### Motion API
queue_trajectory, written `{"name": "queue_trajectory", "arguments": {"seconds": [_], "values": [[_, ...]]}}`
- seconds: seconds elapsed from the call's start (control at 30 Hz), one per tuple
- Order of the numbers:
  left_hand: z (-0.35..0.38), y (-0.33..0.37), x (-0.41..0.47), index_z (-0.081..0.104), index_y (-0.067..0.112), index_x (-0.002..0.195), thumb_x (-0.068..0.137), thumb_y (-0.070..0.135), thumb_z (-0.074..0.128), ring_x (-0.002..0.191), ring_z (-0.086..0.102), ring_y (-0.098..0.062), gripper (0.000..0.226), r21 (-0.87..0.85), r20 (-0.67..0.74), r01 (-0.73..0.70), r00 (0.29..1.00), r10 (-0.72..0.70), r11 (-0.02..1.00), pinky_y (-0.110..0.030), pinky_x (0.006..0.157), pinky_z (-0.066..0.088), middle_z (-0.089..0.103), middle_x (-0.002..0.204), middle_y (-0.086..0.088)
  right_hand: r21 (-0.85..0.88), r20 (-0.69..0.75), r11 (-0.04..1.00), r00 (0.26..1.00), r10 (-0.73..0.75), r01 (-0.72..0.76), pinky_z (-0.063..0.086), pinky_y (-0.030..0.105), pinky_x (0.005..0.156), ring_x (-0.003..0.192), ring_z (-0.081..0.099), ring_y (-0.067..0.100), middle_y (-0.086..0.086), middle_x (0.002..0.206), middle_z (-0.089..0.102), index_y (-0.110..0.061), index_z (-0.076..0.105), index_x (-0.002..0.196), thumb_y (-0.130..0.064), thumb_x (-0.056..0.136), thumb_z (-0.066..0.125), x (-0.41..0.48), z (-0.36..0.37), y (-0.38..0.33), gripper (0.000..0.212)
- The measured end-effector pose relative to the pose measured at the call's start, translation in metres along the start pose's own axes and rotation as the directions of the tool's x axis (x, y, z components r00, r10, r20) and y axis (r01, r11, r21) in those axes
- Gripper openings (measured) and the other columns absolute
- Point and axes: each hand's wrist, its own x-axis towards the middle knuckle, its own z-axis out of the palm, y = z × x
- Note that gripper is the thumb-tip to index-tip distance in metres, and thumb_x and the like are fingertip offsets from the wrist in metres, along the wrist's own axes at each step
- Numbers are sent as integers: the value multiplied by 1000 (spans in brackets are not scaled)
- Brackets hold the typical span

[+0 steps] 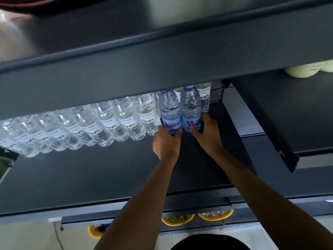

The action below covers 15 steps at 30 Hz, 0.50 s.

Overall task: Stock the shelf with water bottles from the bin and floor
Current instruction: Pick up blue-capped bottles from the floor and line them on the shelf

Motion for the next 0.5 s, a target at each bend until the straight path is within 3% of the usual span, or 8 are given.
{"name": "queue_trajectory", "arguments": {"seconds": [0.2, 0.37, 0.5], "values": [[1, -13, 6, 47, 16, 107, 94, 43, 61, 93, 68, -30, 33, 133, 25, -107, 994, 105, 985, -35, 71, 42, 70, 98, -3, -92, 17, 996, 1000, 20, -18, 51, 53, 96, 117, 58, 29, 9, 124, 62, -15, 54, 135, -44, 79, 66, 13, 6, 8, 64], [0, -12, 13, 51, 19, 95, 95, 53, 61, 86, 66, -27, 36, 167, 44, -91, 995, 85, 982, -34, 71, 36, 68, 86, 2, -80, 6, 997, 1000, 15, -14, 52, 55, 97, 116, 61, 26, 6, 123, 63, -15, 55, 134, -29, 80, 77, 13, 6, 6, 60], [4, -13, 16, 61, 18, 90, 92, 62, 60, 86, 67, -27, 44, 200, 43, -80, 996, 73, 977, -33, 70, 36, 69, 84, -1, -43, -4, 999, 1000, -10, 10, 56, 51, 95, 113, 64, 21, 4, 122, 65, -14, 56, 131, -36, 77, 75, 12, 5, 4, 61]]}}
